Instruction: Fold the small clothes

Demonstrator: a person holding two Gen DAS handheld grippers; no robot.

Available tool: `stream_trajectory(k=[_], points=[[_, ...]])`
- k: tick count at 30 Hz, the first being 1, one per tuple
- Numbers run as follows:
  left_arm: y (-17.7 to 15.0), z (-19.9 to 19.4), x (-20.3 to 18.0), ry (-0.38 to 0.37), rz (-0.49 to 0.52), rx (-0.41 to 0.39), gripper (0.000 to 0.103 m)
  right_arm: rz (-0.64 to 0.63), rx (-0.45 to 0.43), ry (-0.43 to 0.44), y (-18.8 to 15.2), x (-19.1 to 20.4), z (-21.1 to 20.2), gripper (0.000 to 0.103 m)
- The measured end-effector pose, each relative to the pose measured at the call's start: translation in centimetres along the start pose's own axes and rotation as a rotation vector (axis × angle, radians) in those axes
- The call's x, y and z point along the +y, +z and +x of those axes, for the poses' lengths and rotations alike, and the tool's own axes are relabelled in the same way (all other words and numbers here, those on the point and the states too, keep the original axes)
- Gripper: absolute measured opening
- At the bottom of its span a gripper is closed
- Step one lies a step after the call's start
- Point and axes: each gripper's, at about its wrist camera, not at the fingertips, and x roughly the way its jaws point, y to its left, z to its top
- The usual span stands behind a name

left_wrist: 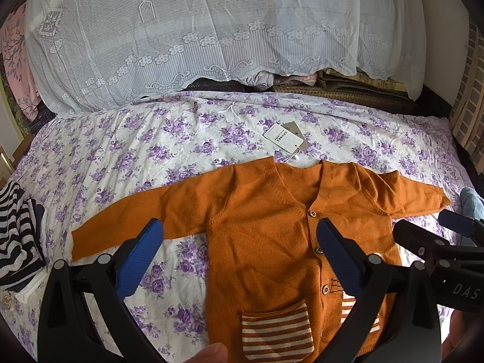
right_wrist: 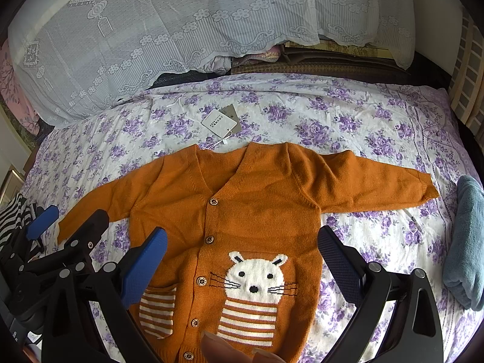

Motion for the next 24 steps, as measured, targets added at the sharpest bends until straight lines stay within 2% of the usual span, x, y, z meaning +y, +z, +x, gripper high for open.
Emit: stream_trajectory(k=[9, 14, 18, 24], points=[[-0.5, 0.2, 0.4, -0.003, 0.004, 0.009, 0.099, 0.001, 0.008, -0.002, 0.0, 0.0, 0.1, 0.1], [-1.3, 2.3, 0.2, -0.037, 0.026, 0.056, 0.099, 0.004, 0.043, -0.024, -0.1, -0.4, 1.3, 0.1], [-2.5, 5.3, -1.5, -0.007, 0.07, 0.127, 0.099, 0.046, 0.078, -0.096, -1.5, -3.2, 3.4, 0.1], [-5.1, 8.9, -2.0, 0.056, 0.093, 0.221, 0.099, 0.143, 0.207, -0.246, -4.8, -10.1, 8.1, 0.1]])
